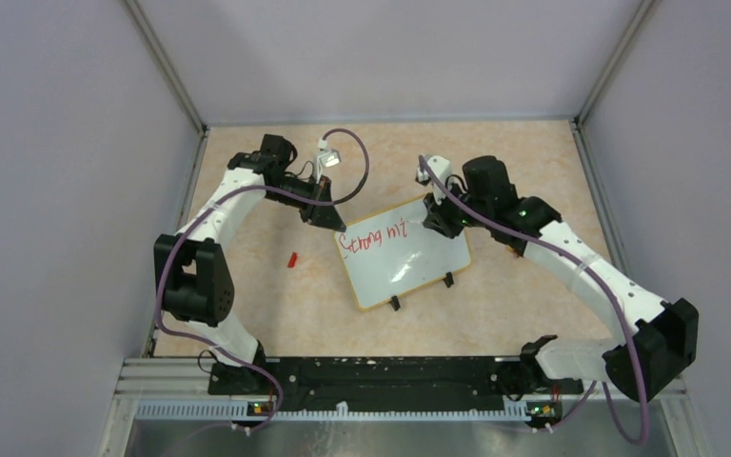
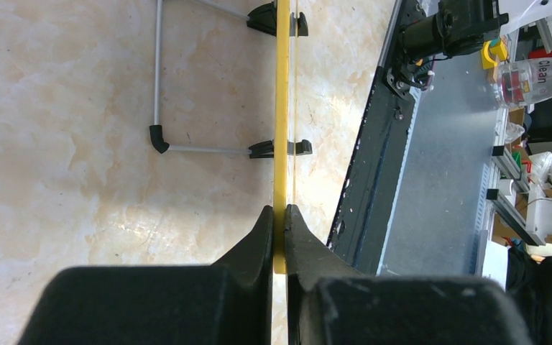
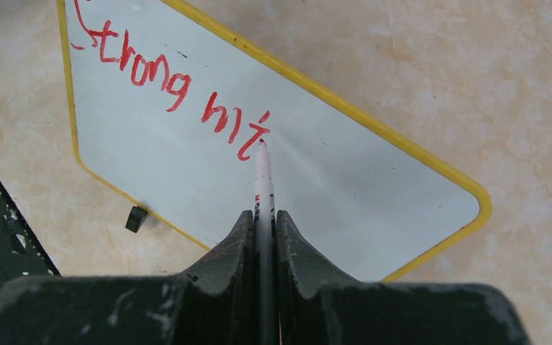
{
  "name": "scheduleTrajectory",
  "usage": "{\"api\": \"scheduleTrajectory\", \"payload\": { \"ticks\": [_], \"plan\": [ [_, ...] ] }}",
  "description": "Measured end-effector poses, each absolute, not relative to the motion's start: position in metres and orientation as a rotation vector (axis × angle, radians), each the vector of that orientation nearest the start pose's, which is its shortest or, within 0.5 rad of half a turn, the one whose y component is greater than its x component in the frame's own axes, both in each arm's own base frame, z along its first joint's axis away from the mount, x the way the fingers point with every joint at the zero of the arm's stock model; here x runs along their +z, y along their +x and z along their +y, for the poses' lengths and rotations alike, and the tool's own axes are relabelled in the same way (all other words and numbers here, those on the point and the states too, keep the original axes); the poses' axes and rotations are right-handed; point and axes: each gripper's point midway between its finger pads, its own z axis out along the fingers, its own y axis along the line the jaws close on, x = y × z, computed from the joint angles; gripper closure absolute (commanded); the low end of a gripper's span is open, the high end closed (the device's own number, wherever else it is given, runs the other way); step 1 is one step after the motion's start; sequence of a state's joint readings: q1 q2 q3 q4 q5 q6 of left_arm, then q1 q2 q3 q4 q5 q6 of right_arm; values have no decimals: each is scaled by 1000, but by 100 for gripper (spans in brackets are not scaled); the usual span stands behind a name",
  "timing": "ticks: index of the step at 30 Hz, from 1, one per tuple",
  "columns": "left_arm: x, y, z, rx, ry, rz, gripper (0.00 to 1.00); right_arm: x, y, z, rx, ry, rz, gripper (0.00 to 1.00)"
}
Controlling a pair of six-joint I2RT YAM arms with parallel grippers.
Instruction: Write a sentence on the whiteboard
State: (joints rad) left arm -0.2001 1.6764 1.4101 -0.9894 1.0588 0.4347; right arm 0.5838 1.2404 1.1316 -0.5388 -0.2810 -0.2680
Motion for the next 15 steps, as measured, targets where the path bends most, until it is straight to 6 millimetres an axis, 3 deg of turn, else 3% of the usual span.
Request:
{"api": "scheduleTrajectory", "payload": {
  "ticks": [15],
  "plan": [
    [190, 284, -204, -1343, 959, 2203, 100, 195, 284, 229, 460, -1065, 2004, 100]
  ]
}}
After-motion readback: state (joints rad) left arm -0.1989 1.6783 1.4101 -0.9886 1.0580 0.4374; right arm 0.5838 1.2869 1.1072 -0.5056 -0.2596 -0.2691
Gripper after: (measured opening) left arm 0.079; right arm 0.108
